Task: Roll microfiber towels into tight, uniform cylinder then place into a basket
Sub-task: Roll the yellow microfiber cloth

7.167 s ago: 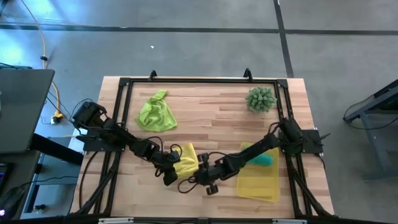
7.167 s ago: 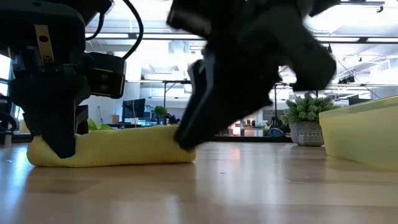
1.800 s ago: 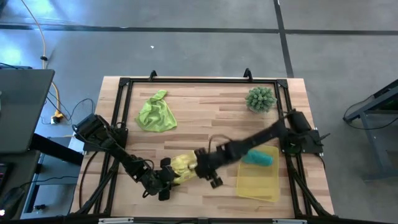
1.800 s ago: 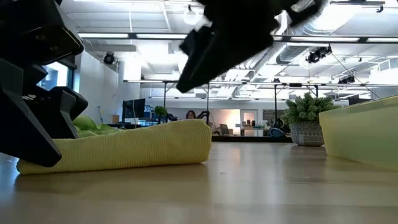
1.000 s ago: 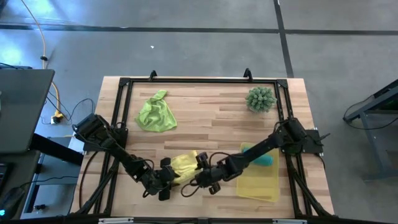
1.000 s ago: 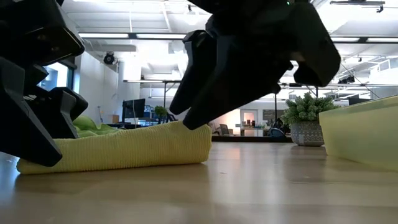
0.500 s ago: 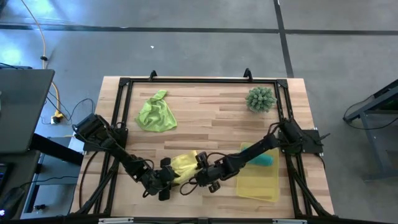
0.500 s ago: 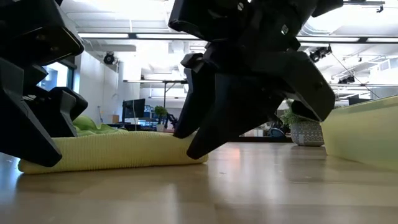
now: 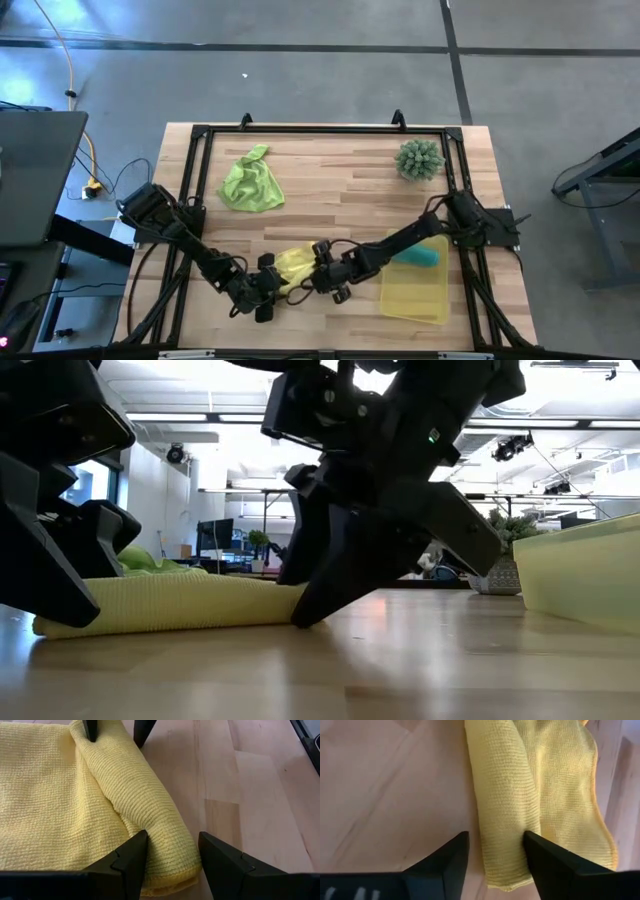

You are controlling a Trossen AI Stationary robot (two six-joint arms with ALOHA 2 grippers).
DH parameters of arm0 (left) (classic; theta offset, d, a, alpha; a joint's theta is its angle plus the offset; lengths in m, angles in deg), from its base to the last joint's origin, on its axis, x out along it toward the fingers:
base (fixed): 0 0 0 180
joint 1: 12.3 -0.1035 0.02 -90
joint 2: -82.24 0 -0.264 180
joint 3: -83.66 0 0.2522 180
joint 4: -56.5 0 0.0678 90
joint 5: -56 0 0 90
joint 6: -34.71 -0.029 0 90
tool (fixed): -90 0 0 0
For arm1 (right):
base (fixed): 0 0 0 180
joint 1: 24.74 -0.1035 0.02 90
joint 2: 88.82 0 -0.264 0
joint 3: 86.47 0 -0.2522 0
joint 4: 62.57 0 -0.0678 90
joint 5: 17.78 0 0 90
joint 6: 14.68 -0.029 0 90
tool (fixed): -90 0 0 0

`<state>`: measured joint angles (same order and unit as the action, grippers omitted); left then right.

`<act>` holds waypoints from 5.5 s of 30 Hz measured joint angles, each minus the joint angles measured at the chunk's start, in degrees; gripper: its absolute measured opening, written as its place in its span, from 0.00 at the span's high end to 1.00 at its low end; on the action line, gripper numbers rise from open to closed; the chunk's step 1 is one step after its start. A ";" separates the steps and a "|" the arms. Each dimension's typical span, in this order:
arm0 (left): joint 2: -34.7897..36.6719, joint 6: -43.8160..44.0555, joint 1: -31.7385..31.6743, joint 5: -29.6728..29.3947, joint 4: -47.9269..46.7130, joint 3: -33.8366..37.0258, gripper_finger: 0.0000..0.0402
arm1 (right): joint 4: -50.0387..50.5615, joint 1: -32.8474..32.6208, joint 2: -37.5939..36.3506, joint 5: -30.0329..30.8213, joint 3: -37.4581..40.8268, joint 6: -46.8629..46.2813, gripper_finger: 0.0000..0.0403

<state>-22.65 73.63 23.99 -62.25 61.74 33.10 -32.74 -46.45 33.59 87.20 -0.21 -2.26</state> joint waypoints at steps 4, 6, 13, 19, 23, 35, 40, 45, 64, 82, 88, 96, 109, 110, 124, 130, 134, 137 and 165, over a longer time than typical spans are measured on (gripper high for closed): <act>1.52 0.00 0.04 0.20 -0.54 0.13 0.58 | 0.99 0.61 0.02 -2.43 -0.07 -2.07 0.63; 2.41 0.05 0.07 0.33 -1.15 0.20 0.58 | 1.62 0.94 0.09 -4.05 -0.09 -3.35 0.71; 4.61 0.11 0.11 0.72 -4.60 0.20 0.58 | 1.94 1.42 0.11 -4.57 -0.04 -7.26 0.97; 5.73 -1.26 0.44 2.24 -5.54 0.07 0.58 | 2.11 2.40 0.11 -9.72 0.02 -10.86 0.98; 8.58 -6.17 0.87 1.37 -6.58 0.03 0.58 | 2.25 4.29 0.11 -17.54 0.07 -14.32 0.99; 14.50 -17.17 3.24 -7.02 -8.29 -0.03 0.58 | 0.08 11.51 0.61 -45.11 0.46 -29.12 1.00; 11.64 -14.64 3.52 -7.37 -8.12 -0.04 0.58 | 0.01 12.97 0.61 -46.53 0.46 -33.25 1.00; 7.39 -15.71 3.54 -8.96 -3.96 -0.04 0.58 | -0.02 13.35 0.60 -46.44 0.46 -35.23 1.00; -0.37 -1.84 0.10 -6.28 -1.25 -0.20 0.62 | 0.00 13.32 -0.22 -44.92 0.33 -30.23 0.78; -0.04 17.66 0.02 -4.74 -5.48 -0.37 0.88 | 2.77 -0.39 -9.62 -8.24 0.17 -4.27 0.72; -0.04 20.64 -0.24 -4.81 -5.57 -0.28 0.90 | 2.66 -4.52 -7.74 3.73 0.20 -3.48 0.72; 0.07 25.94 -1.38 -3.97 -5.63 -0.28 0.90 | 2.58 -4.44 -5.64 3.30 0.20 -7.78 0.63; 0.07 26.05 -1.38 -3.93 -5.63 -0.28 0.90 | 3.71 -1.18 -2.64 -0.23 0.20 -7.83 0.55; 0.07 26.05 -1.38 -3.93 -5.62 -0.28 0.90 | 4.19 -1.09 -2.66 -0.16 0.20 -7.24 0.55; 0.07 25.88 -1.42 -3.96 -5.61 -0.28 0.90 | 5.59 -2.80 -7.22 -1.61 0.20 -12.40 0.55; 0.07 25.88 -1.42 -3.96 -5.61 -0.28 0.90 | 5.02 -3.00 -4.73 0.57 0.20 -12.19 0.55; 0.07 25.88 -1.42 -3.96 -5.61 -0.28 0.90 | 4.66 -1.80 -3.36 2.22 0.20 -12.00 0.55; 0.07 25.88 -1.42 -3.96 -5.61 -0.27 0.90 | 4.00 -1.02 -3.10 2.43 0.21 -12.00 0.55; 2.74 18.20 -1.53 -2.21 -8.67 -0.06 0.80 | 5.76 1.64 0.35 -3.15 -0.09 -13.94 0.96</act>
<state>-19.91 91.83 22.46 -64.46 53.07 33.04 -26.98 -44.81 33.93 84.04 -0.30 -16.19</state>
